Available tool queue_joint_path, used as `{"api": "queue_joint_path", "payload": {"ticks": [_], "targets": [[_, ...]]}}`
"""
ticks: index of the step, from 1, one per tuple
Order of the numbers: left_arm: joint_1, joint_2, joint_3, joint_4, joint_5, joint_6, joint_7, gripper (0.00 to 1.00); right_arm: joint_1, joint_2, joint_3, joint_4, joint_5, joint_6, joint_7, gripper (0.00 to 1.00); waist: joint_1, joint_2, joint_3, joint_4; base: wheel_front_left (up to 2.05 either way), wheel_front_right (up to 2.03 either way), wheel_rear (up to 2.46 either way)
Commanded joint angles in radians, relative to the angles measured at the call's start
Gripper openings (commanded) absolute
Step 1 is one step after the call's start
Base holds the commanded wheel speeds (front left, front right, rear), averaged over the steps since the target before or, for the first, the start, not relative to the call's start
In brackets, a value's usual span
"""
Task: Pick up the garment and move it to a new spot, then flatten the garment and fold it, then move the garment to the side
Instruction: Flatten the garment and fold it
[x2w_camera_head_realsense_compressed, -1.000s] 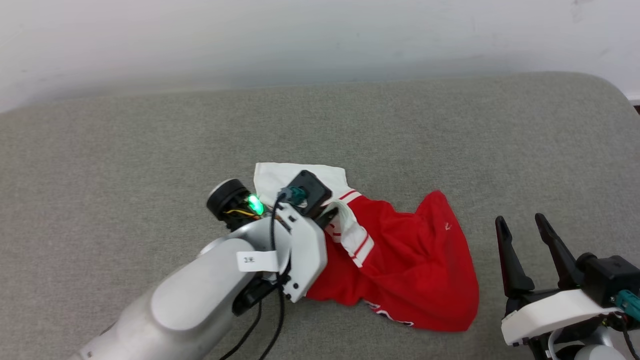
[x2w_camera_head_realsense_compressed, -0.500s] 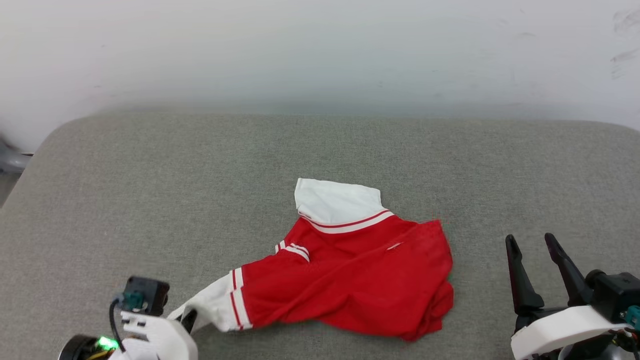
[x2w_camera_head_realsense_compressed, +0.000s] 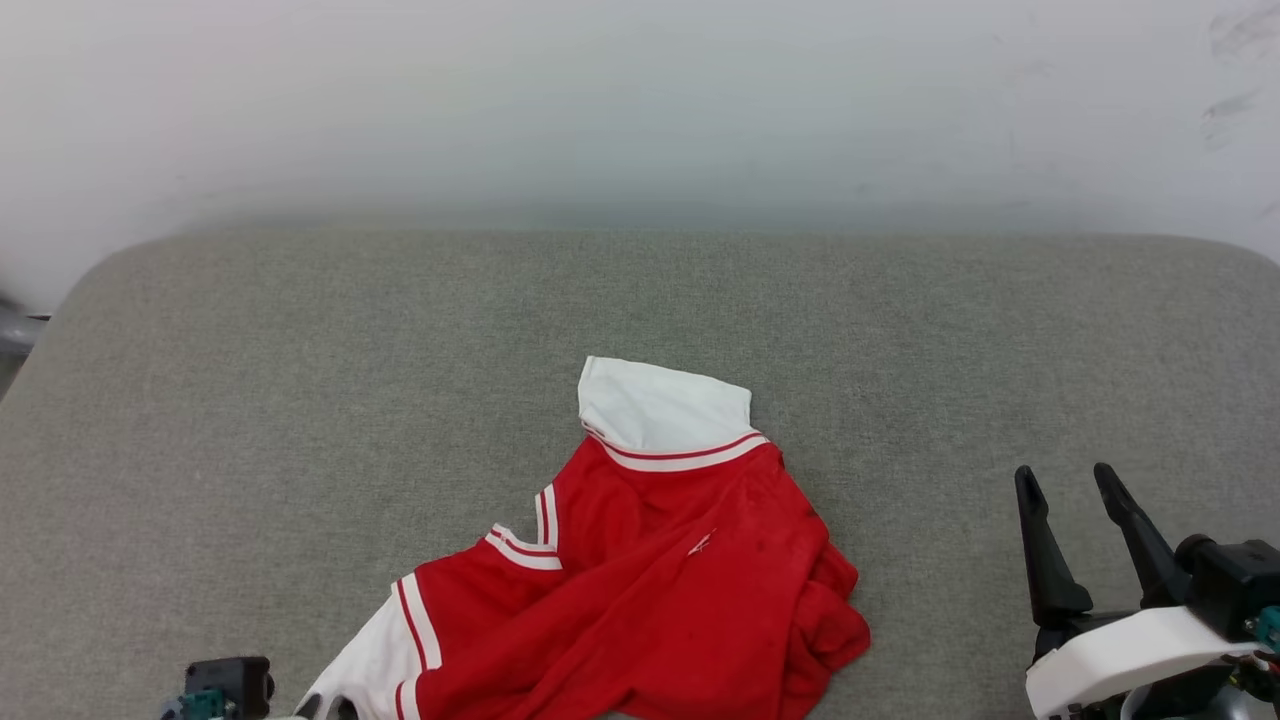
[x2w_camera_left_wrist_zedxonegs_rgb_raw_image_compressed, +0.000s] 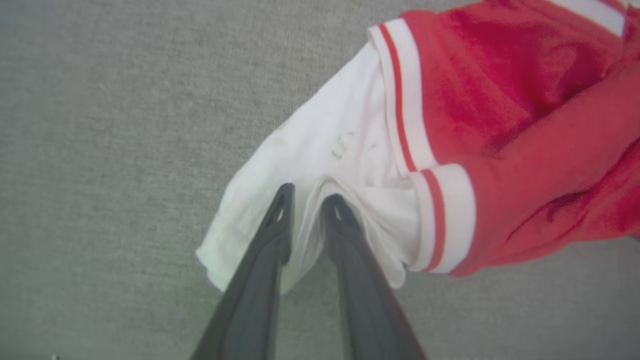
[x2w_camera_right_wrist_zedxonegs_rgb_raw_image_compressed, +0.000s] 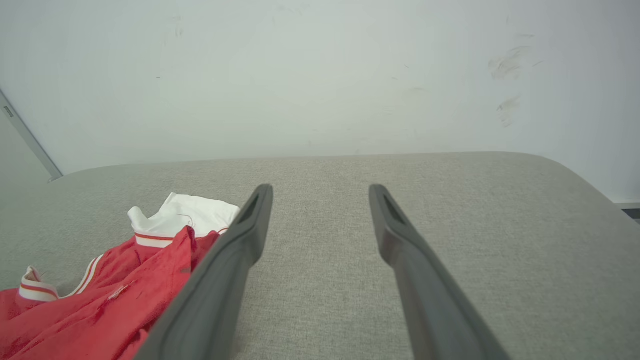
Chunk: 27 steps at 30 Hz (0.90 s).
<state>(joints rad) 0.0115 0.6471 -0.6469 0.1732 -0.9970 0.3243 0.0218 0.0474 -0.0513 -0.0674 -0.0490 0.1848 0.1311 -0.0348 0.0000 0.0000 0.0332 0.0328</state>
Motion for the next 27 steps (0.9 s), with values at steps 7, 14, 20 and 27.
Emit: {"api": "queue_joint_path", "payload": {"ticks": [7, 14, 20, 27], "targets": [[-0.056, -0.026, 0.069, -0.002, 0.075, 0.036, -0.207, 1.0, 0.02, 0.001, -0.018, -0.014, -0.007, -0.001, 0.021, 1.0, 0.0, 0.0, -0.034, -0.002, 0.0, 0.0, 0.0], [-0.073, -0.047, 0.142, -0.082, 0.152, 0.071, -0.282, 1.0, 0.005, 0.002, -0.037, 0.008, 0.02, -0.001, 0.053, 1.0, 0.0, 0.0, -0.05, 0.003, 0.0, 0.0, 0.0], [-0.056, -0.08, 0.177, -0.179, 0.236, 0.106, -0.288, 1.0, -0.053, 0.002, -0.044, 0.095, 0.07, -0.001, 0.121, 1.0, 0.0, 0.0, -0.052, 0.031, 0.0, 0.0, 0.0], [-0.072, -0.122, 0.188, -0.269, 0.31, 0.11, -0.288, 1.0, -0.189, -0.04, -0.032, 0.249, 0.102, -0.001, 0.235, 1.0, 0.0, 0.0, 0.007, 0.108, 0.0, 0.0, 0.0]]}}
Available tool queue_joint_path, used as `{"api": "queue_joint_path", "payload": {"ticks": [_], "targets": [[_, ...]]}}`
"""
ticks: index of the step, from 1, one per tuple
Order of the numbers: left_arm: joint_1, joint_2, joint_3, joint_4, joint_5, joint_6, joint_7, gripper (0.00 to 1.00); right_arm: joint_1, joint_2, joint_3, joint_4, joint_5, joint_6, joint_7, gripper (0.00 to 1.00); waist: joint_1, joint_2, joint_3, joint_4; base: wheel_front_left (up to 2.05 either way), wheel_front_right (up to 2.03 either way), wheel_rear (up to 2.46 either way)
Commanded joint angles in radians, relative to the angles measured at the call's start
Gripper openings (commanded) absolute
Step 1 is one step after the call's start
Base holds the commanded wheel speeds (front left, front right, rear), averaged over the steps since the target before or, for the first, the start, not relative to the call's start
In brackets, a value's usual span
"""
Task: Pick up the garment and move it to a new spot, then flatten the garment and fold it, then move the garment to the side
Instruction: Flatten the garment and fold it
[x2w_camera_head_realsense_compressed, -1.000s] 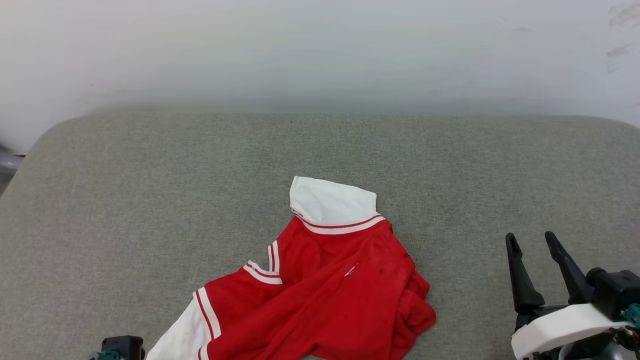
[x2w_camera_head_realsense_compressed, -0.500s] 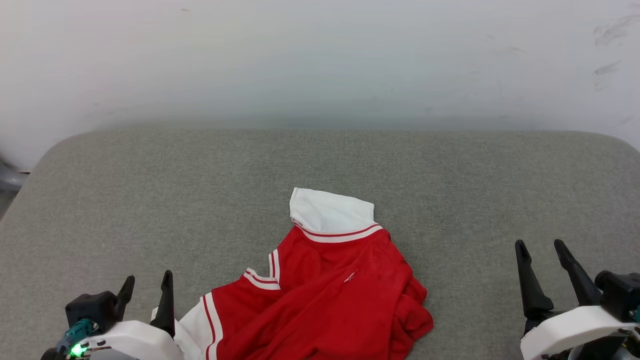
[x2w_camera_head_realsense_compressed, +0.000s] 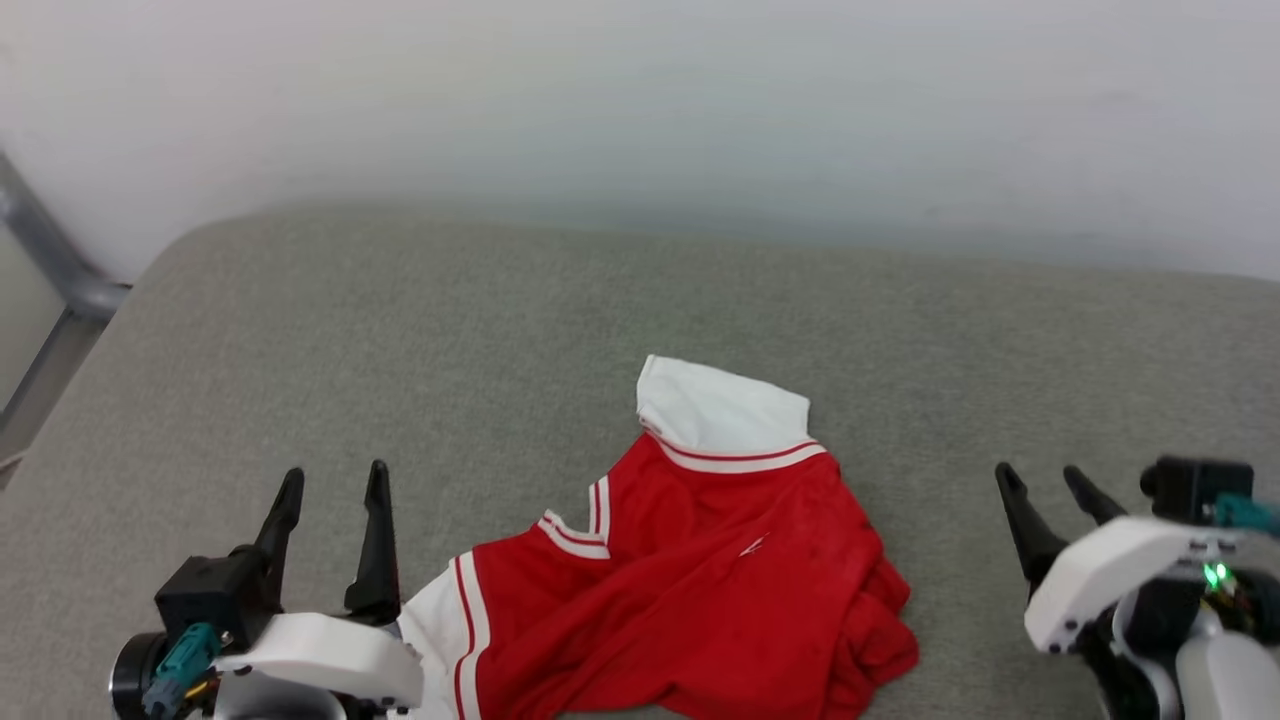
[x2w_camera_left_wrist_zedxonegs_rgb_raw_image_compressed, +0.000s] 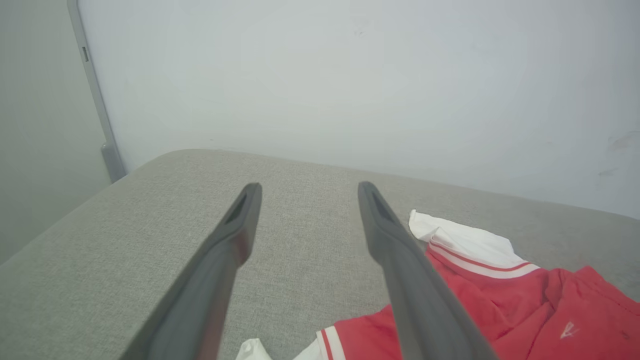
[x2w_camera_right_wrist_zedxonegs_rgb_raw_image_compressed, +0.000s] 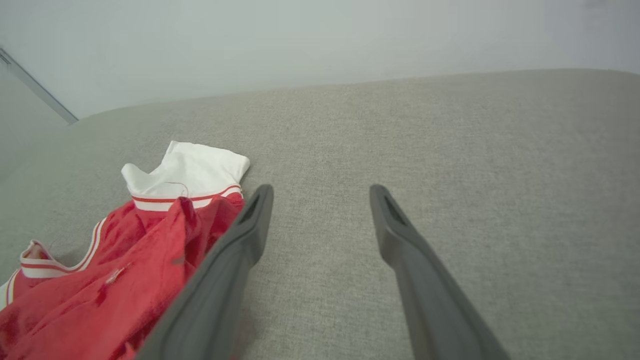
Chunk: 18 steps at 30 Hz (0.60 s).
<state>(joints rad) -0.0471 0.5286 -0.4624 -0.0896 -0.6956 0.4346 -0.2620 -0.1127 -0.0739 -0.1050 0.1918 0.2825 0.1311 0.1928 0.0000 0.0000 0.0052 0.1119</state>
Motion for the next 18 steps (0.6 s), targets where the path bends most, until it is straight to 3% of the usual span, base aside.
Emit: {"api": "queue_joint_path", "payload": {"ticks": [1, 11, 18], "targets": [[-0.026, -0.011, 0.002, -0.013, 0.016, -0.006, -0.003, 1.0, -0.059, -0.029, 0.016, 0.027, 0.017, -0.001, 0.029, 1.0, 0.0, 0.0, 0.054, 0.043, 0.0, 0.0, 0.0], [-0.097, -0.116, 0.017, -0.01, 0.084, -0.071, -0.003, 1.0, -0.365, -0.176, 0.231, 0.23, 0.129, -0.001, 0.308, 1.0, 0.0, 0.0, 0.176, 0.166, 0.0, 0.0, 0.0], [-0.138, -0.194, 0.046, 0.021, 0.124, -0.141, -0.003, 1.0, -0.571, -0.235, 0.398, 0.349, 0.163, -0.001, 0.411, 1.0, 0.0, 0.0, 0.257, 0.236, 0.0, 0.0, 0.0]]}}
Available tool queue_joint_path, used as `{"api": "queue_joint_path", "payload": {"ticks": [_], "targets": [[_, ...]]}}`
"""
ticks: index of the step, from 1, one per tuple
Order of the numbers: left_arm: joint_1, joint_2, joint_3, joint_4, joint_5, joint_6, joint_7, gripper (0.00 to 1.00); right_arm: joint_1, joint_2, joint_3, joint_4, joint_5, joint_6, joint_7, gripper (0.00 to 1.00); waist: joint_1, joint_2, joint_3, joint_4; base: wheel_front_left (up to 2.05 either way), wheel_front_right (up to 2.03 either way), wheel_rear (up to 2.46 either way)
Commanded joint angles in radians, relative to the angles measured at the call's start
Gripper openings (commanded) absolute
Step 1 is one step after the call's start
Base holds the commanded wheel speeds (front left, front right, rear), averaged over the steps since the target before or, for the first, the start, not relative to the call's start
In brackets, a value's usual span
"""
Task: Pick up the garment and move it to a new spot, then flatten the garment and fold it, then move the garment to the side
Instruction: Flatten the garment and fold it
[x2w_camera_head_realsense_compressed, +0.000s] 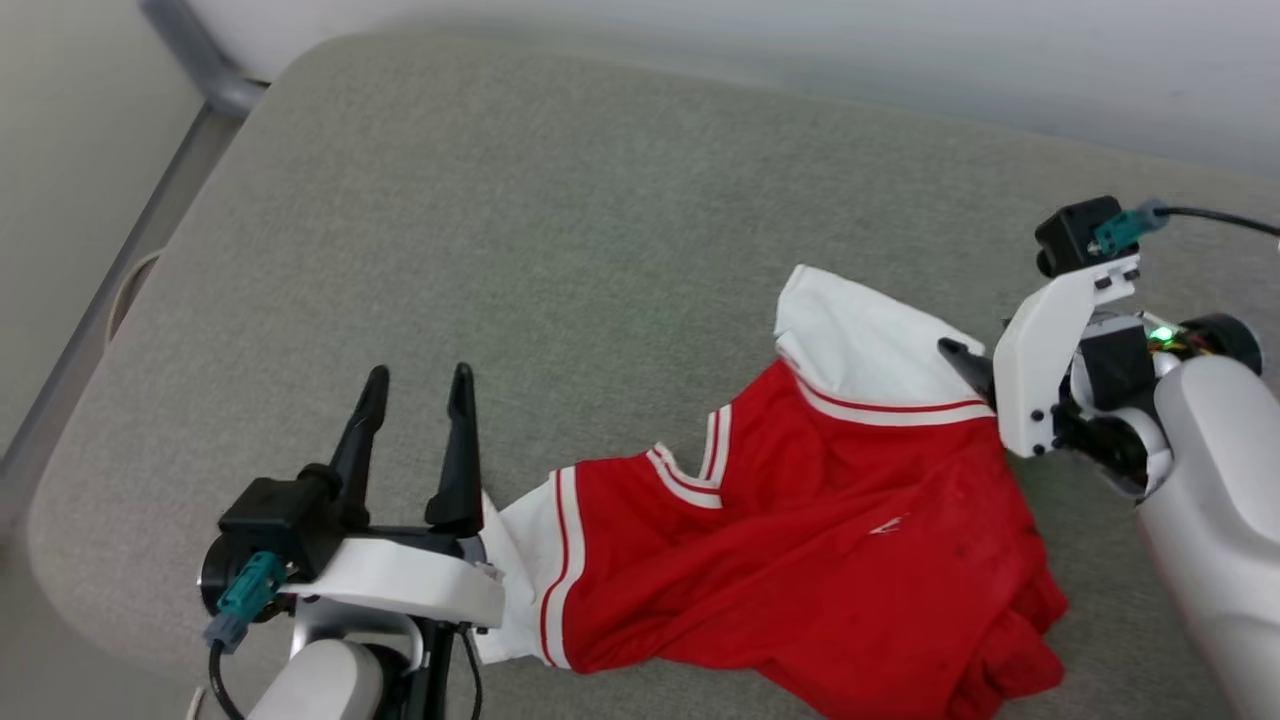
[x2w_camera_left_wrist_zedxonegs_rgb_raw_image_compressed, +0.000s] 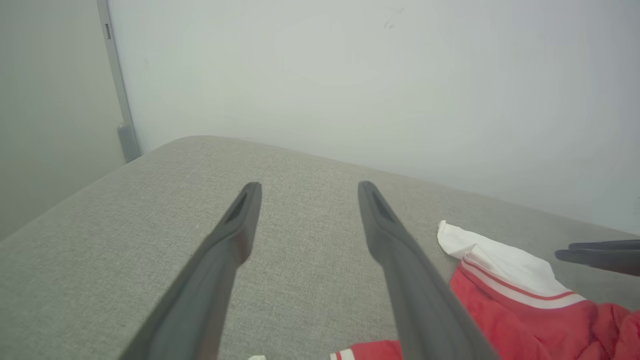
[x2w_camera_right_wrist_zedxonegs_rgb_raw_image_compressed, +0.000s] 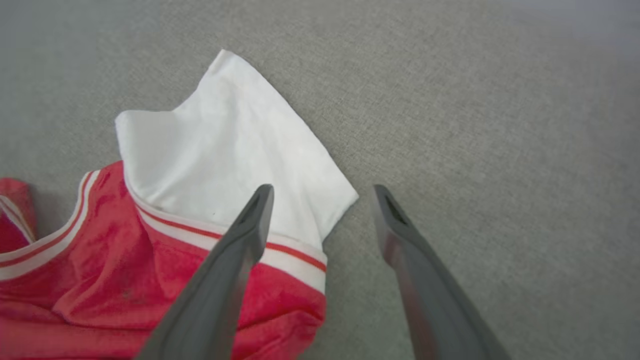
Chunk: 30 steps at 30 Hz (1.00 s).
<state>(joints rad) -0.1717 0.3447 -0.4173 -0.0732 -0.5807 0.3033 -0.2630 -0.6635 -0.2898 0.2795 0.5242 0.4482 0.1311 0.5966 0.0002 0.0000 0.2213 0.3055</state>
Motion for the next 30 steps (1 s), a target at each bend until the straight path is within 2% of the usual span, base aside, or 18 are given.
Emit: {"api": "queue_joint_path", "payload": {"ticks": [1, 7, 13, 14, 15, 18, 24, 30], "targets": [[-0.022, -0.022, 0.004, 0.011, 0.014, -0.022, -0.002, 1.0, -0.047, -0.025, 0.03, 0.034, 0.002, -0.001, 0.014, 1.0, -0.0002, 0.0, 0.051, 0.054, 0.0, 0.0, 0.0], [-0.036, -0.083, 0.036, 0.055, 0.045, -0.076, -0.002, 1.0, -0.146, -0.053, 0.142, 0.149, 0.041, -0.001, 0.061, 1.0, -0.0002, 0.0, 0.094, 0.085, 0.0, 0.0, 0.0], [-0.026, -0.121, 0.074, 0.092, 0.077, -0.112, -0.002, 1.0, -0.136, -0.044, 0.22, 0.283, 0.104, -0.001, 0.191, 1.0, -0.0002, 0.0, 0.1, 0.083, 0.0, 0.0, 0.0], [-0.025, -0.126, 0.08, 0.095, 0.082, -0.118, -0.002, 1.0, -0.13, -0.042, 0.23, 0.294, 0.113, -0.001, 0.209, 0.57, -0.0002, 0.0, 0.1, 0.082, 0.0, 0.0, 0.0], [-0.023, -0.129, 0.086, 0.099, 0.087, -0.121, -0.002, 1.0, -0.127, -0.037, 0.237, 0.298, 0.131, -0.001, 0.22, 0.0, -0.0002, 0.0, 0.098, 0.08, 0.0, 0.0, 0.0], [-0.016, -0.14, 0.106, 0.109, 0.098, -0.132, -0.002, 1.0, -0.149, -0.042, 0.261, 0.281, 0.155, -0.001, 0.206, 0.0, -0.0002, 0.0, 0.089, 0.067, 0.0, 0.0, 0.0], [0.008, -0.141, 0.141, 0.133, 0.12, -0.145, -0.002, 1.0, -0.208, -0.095, 0.22, 0.237, 0.17, -0.001, 0.098, 0.0, -0.0002, 0.0, 0.038, 0.017, 0.0, 0.0, 0.0], [0.046, -0.121, 0.156, 0.15, 0.124, -0.141, 0.0, 1.0, -0.104, -0.137, 0.149, 0.179, 0.169, -0.001, 0.016, 0.0, -0.0002, 0.0, -0.037, -0.065, 0.0, 0.0, 0.0]]}}
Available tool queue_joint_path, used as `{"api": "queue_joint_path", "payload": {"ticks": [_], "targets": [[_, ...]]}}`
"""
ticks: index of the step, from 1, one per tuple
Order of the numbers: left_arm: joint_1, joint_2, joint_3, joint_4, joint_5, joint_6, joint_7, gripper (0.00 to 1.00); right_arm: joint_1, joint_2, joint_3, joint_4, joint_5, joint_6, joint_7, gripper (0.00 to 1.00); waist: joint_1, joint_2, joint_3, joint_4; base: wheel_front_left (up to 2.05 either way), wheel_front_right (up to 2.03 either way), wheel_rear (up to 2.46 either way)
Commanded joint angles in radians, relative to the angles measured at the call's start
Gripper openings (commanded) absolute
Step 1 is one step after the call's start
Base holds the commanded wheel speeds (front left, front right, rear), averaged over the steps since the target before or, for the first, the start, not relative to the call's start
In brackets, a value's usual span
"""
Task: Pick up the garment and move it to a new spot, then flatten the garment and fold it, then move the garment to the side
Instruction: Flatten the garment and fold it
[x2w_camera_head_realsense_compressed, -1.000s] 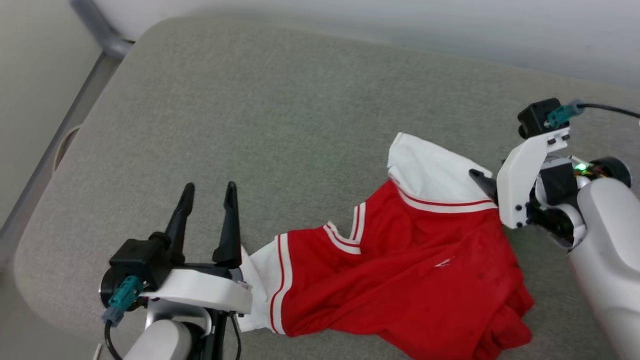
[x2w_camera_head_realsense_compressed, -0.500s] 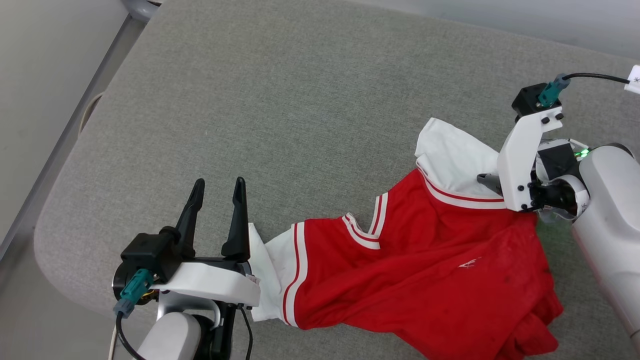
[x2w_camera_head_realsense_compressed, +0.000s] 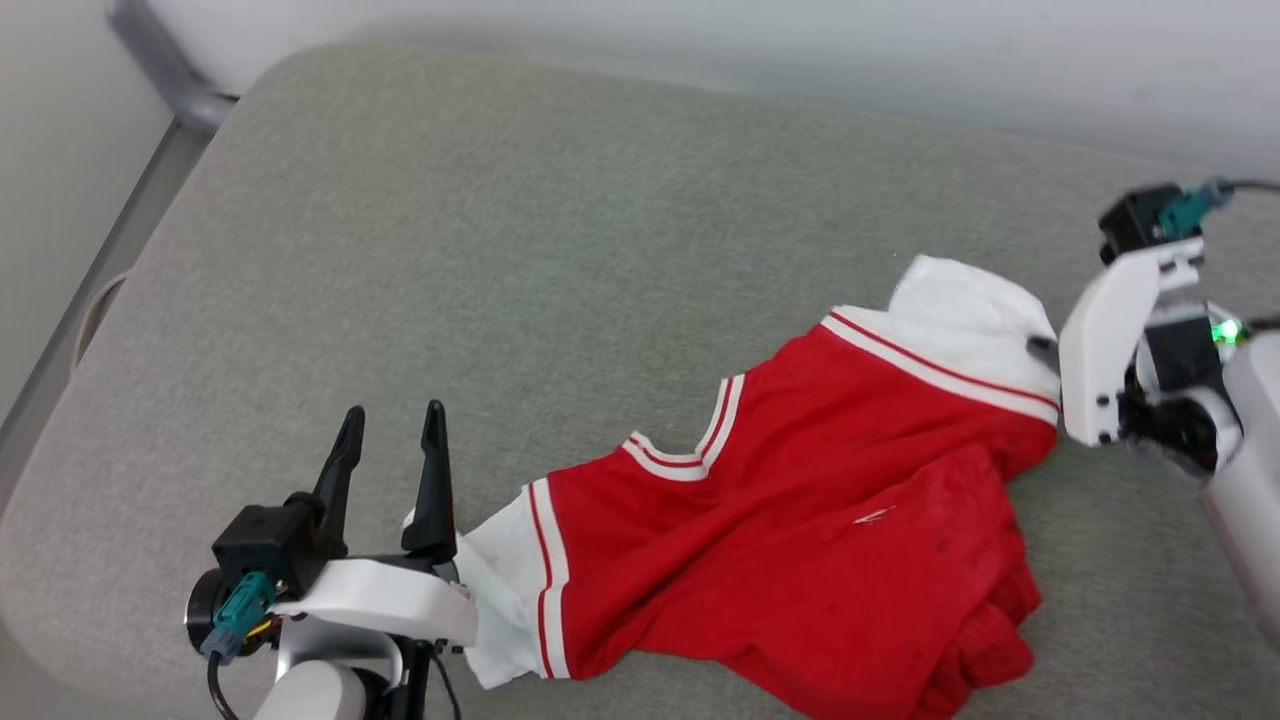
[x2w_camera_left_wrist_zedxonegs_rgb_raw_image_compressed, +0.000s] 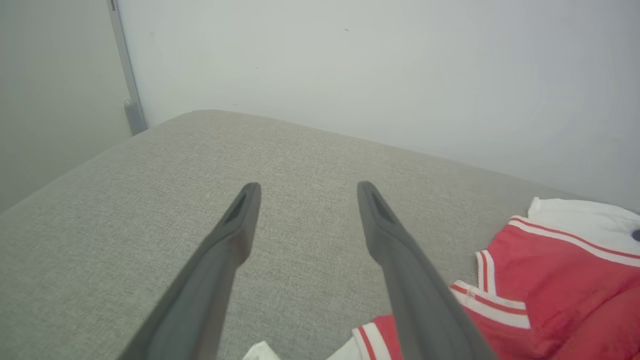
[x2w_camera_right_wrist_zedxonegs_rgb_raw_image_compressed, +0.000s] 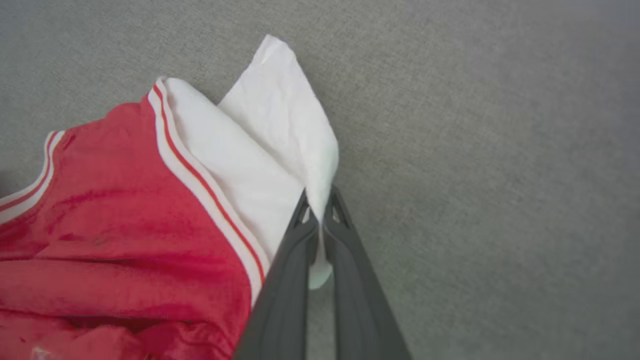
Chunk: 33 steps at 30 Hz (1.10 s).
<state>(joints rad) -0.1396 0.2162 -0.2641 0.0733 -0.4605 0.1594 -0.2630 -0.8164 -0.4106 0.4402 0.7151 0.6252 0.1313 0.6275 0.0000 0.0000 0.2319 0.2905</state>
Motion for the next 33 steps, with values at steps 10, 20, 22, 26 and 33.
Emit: {"api": "queue_joint_path", "payload": {"ticks": [10, 20, 22, 26, 33], "targets": [[0.08, 0.05, 0.013, -0.017, -0.004, 0.027, 0.048, 1.0, 0.461, 0.007, -0.324, -0.168, -0.064, -0.001, -0.113, 0.0, 0.0, 0.0, -0.143, -0.161, 0.0, 0.0, 0.0], [0.14, 0.071, 0.02, -0.027, -0.024, 0.044, 0.093, 1.0, 0.852, 0.243, -0.625, -0.367, -0.185, -0.001, -0.091, 0.0, 0.0, 0.0, -0.172, -0.198, 0.0, 0.0, 0.0], [0.145, 0.075, 0.02, -0.026, -0.026, 0.046, 0.099, 1.0, 0.88, 0.285, -0.659, -0.409, -0.214, -0.001, -0.093, 0.23, 0.0, 0.0, -0.173, -0.201, 0.0, 0.0, 0.0], [0.151, 0.08, 0.018, -0.018, -0.033, 0.044, 0.11, 1.0, 0.892, 0.326, -0.709, -0.501, -0.253, -0.001, -0.155, 1.0, 0.0, 0.0, -0.181, -0.201, 0.0, 0.0, 0.0], [0.159, 0.099, 0.03, -0.005, -0.049, 0.048, 0.136, 1.0, 0.891, 0.353, -0.732, -0.64, -0.35, -0.001, -0.381, 1.0, 0.0, 0.0, -0.214, -0.201, 0.0, 0.0, 0.0]]}}
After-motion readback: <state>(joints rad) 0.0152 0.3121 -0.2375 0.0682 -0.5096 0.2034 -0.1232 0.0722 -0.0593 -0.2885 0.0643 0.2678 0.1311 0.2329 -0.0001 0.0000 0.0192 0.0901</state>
